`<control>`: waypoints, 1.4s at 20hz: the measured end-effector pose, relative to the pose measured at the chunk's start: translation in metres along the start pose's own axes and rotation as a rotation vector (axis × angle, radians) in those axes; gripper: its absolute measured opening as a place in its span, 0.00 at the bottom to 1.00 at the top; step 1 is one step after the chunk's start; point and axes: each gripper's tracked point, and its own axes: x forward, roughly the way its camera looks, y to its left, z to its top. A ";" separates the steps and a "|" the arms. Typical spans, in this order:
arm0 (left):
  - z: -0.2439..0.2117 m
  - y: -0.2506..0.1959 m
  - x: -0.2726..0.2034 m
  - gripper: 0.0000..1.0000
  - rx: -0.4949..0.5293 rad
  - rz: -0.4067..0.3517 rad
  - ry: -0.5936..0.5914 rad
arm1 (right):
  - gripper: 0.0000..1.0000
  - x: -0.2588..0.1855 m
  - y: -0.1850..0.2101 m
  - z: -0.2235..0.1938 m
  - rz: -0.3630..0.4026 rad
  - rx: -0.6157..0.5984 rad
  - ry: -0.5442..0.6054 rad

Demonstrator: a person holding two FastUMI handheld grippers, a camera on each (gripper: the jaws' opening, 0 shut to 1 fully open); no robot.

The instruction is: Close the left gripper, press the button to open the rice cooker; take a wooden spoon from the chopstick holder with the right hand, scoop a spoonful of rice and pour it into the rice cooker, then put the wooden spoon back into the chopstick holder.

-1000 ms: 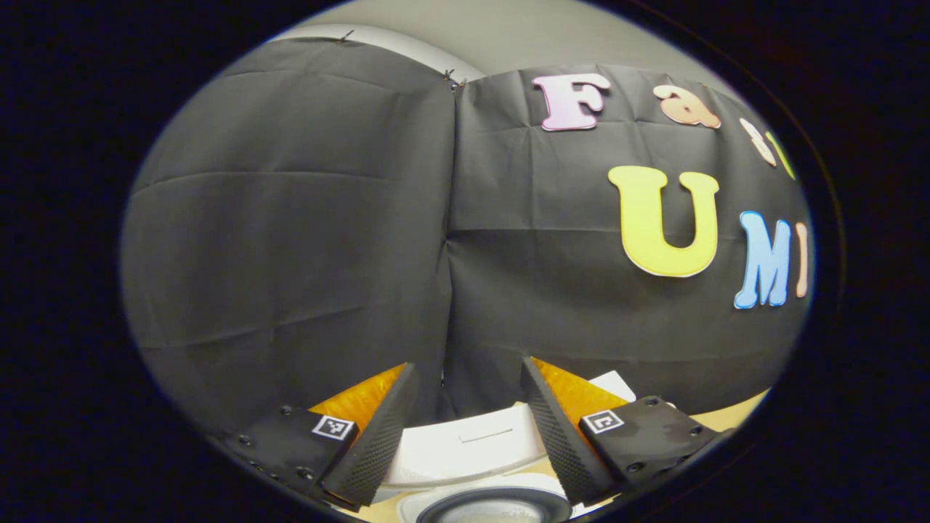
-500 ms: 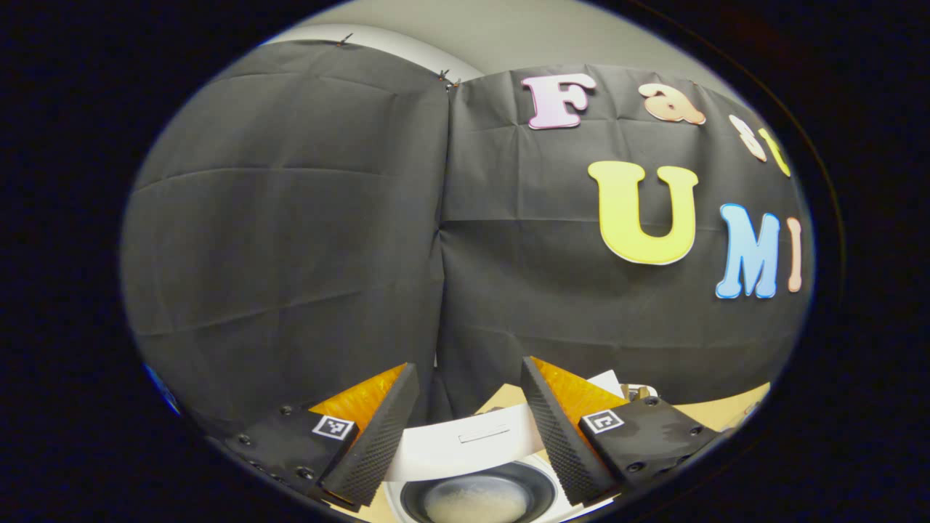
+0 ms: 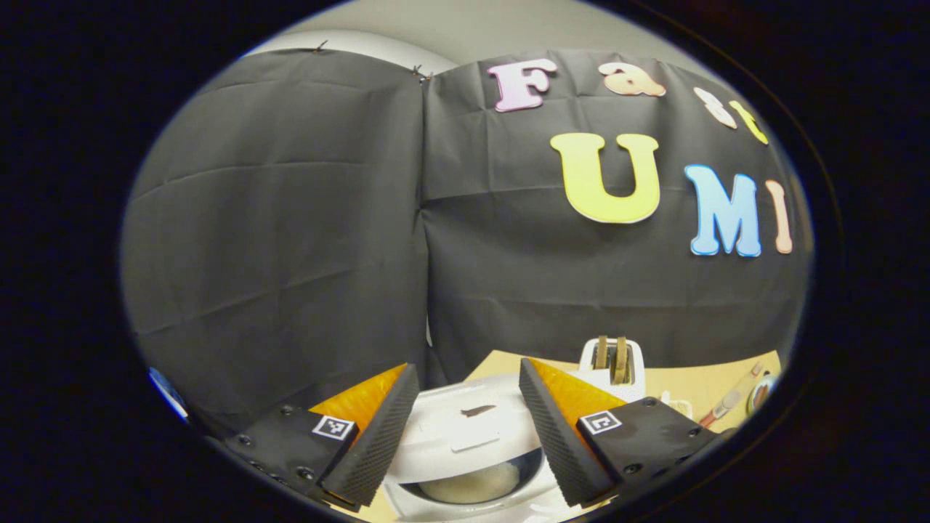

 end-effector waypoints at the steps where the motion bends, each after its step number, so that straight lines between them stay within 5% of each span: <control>1: -0.005 -0.003 -0.004 0.97 0.005 0.002 0.005 | 0.98 0.001 -0.001 0.000 0.005 -0.005 0.002; 28: -0.128 -0.036 -0.017 0.96 0.023 -0.019 0.189 | 0.98 0.008 0.004 -0.021 0.064 -0.017 0.046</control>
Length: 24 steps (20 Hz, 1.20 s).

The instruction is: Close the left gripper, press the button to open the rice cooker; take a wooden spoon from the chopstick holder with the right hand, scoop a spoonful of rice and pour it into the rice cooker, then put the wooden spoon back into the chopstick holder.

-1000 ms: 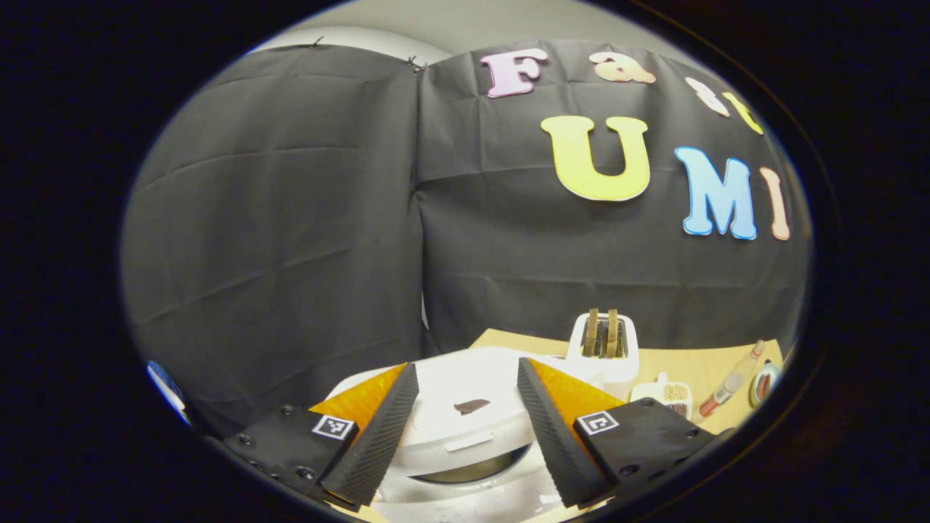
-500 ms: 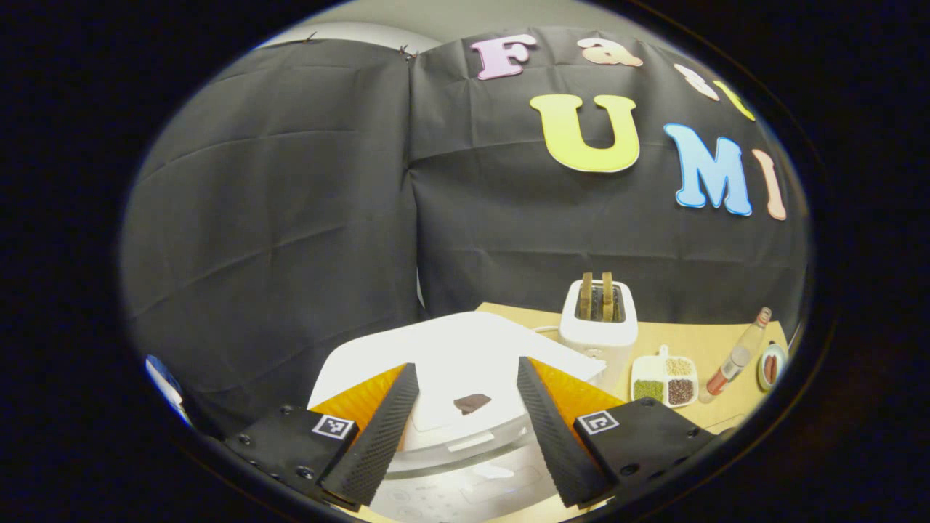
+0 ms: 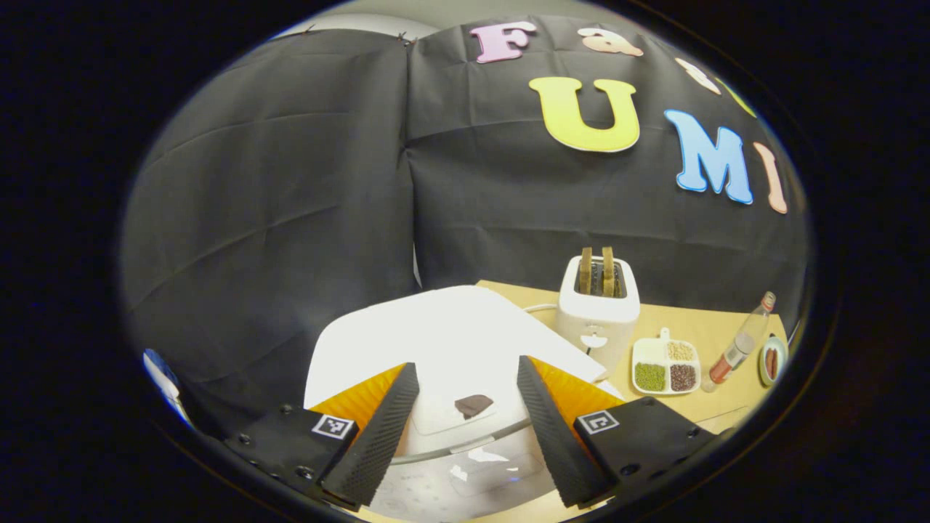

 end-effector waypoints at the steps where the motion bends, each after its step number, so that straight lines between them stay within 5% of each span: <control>1: 0.001 0.001 0.001 0.96 0.014 0.003 -0.003 | 0.98 0.001 0.001 0.000 0.000 0.002 0.000; 14: -0.016 -0.005 0.002 0.96 -0.066 -0.058 0.078 | 0.98 0.009 0.036 -0.001 0.038 0.007 0.000; 20: -0.006 -0.009 -0.008 0.98 0.032 -0.126 -0.025 | 0.98 0.007 0.058 0.020 0.065 0.006 -0.047; 24: 0.038 -0.022 -0.049 0.99 0.059 -0.201 -0.192 | 0.98 0.004 0.074 0.037 0.086 0.009 -0.081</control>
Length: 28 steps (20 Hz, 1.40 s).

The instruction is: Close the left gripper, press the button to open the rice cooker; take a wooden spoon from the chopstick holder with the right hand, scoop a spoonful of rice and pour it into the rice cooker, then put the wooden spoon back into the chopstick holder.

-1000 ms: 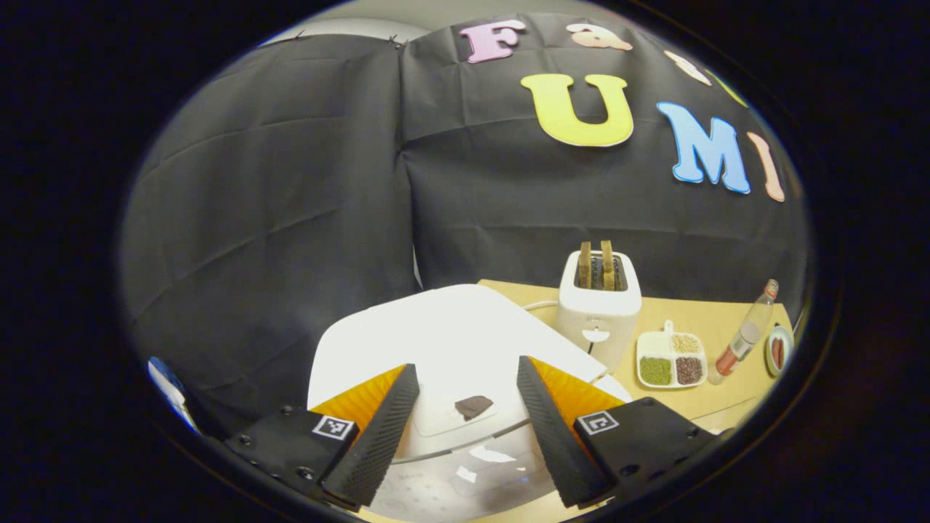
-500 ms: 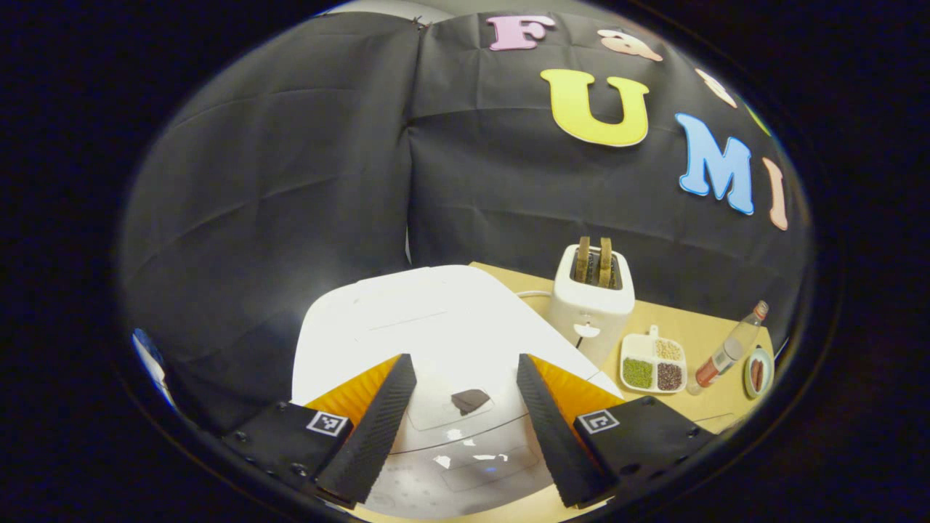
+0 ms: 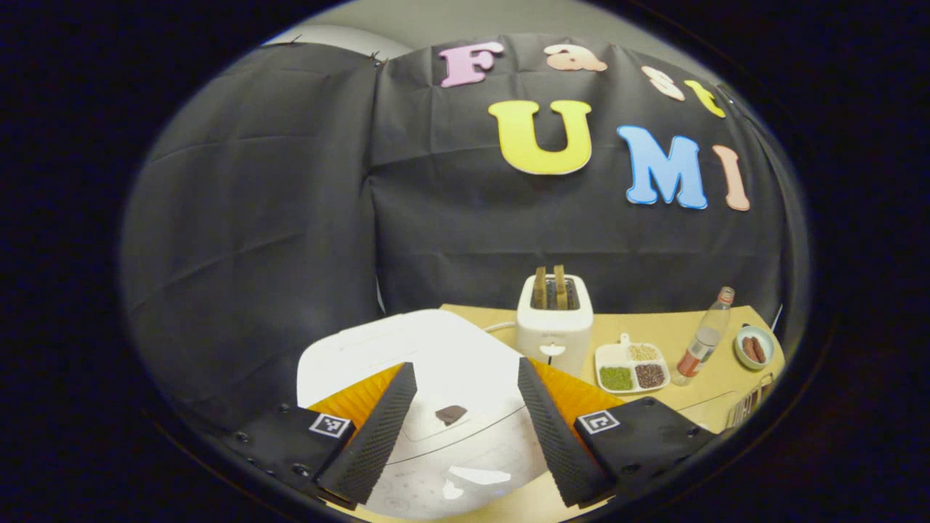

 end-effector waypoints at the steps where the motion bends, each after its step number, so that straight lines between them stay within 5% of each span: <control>1: 0.017 -0.006 -0.014 0.98 0.003 -0.023 -0.053 | 0.98 0.001 0.003 0.004 0.003 -0.003 -0.007; 15: 0.091 -0.046 -0.185 0.96 -0.046 -0.180 -0.332 | 0.98 0.006 0.039 0.029 0.020 0.033 -0.072; 28: 0.097 -0.058 -0.220 0.97 -0.050 -0.194 -0.376 | 0.98 -0.001 0.063 0.034 0.043 -0.003 -0.107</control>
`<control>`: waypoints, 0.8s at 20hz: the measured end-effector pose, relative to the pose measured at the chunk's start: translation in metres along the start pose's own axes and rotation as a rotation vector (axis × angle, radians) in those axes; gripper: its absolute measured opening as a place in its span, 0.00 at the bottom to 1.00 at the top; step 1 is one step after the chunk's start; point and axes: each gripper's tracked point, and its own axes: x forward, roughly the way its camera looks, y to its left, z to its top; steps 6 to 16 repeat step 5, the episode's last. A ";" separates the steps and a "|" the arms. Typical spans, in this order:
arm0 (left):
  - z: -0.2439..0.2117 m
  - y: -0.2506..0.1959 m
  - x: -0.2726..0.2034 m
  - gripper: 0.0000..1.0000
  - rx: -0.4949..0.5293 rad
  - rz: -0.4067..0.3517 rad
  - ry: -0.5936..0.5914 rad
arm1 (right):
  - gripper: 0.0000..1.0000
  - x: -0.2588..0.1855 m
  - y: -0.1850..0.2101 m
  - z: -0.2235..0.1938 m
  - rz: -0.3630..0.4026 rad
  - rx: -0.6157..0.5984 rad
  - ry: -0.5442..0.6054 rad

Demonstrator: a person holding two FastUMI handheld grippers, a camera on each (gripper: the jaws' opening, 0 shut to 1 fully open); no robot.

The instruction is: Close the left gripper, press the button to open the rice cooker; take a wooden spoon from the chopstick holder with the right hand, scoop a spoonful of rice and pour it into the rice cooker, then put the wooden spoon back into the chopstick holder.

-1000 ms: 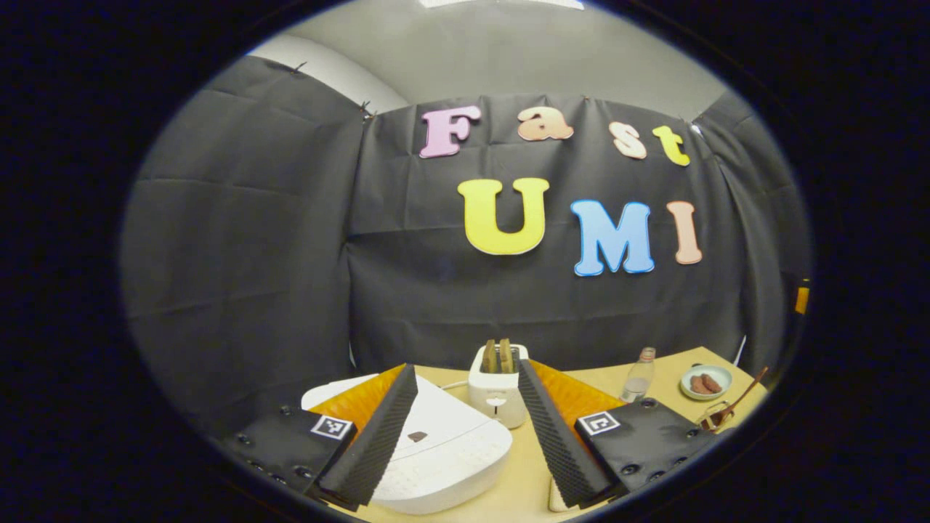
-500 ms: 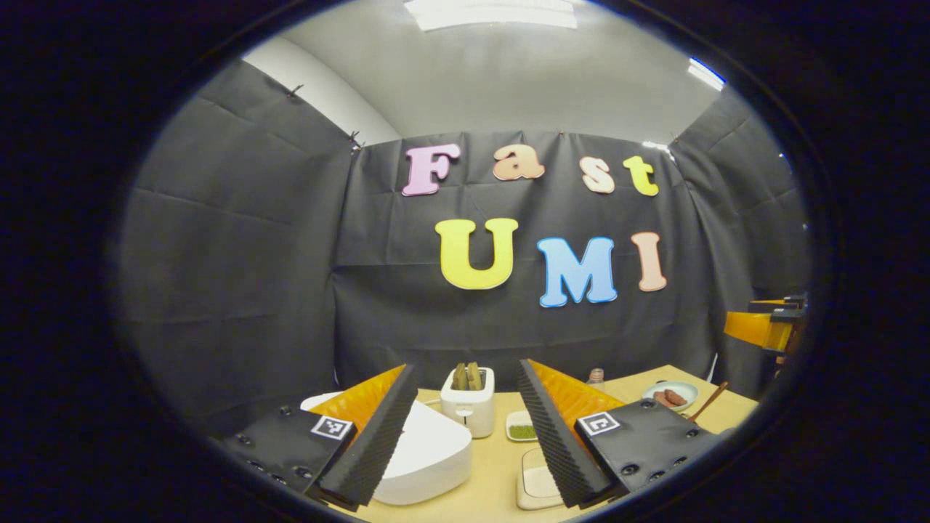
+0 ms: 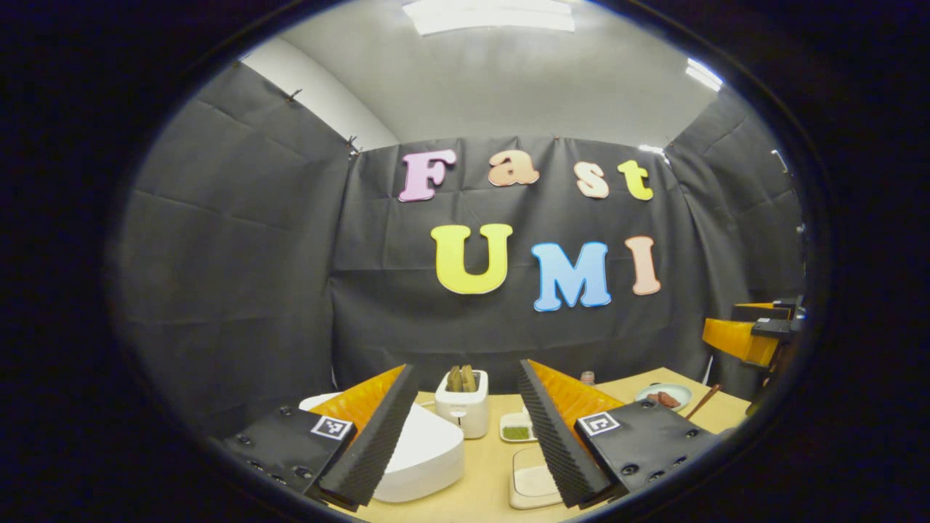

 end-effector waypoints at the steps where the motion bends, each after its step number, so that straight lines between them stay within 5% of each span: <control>1: 0.002 0.000 0.000 0.97 0.000 0.002 -0.004 | 0.98 0.000 0.001 0.001 0.001 0.003 -0.003; 16: 0.007 0.001 -0.001 0.97 0.004 0.001 -0.011 | 0.98 -0.002 0.002 0.001 -0.003 0.008 -0.003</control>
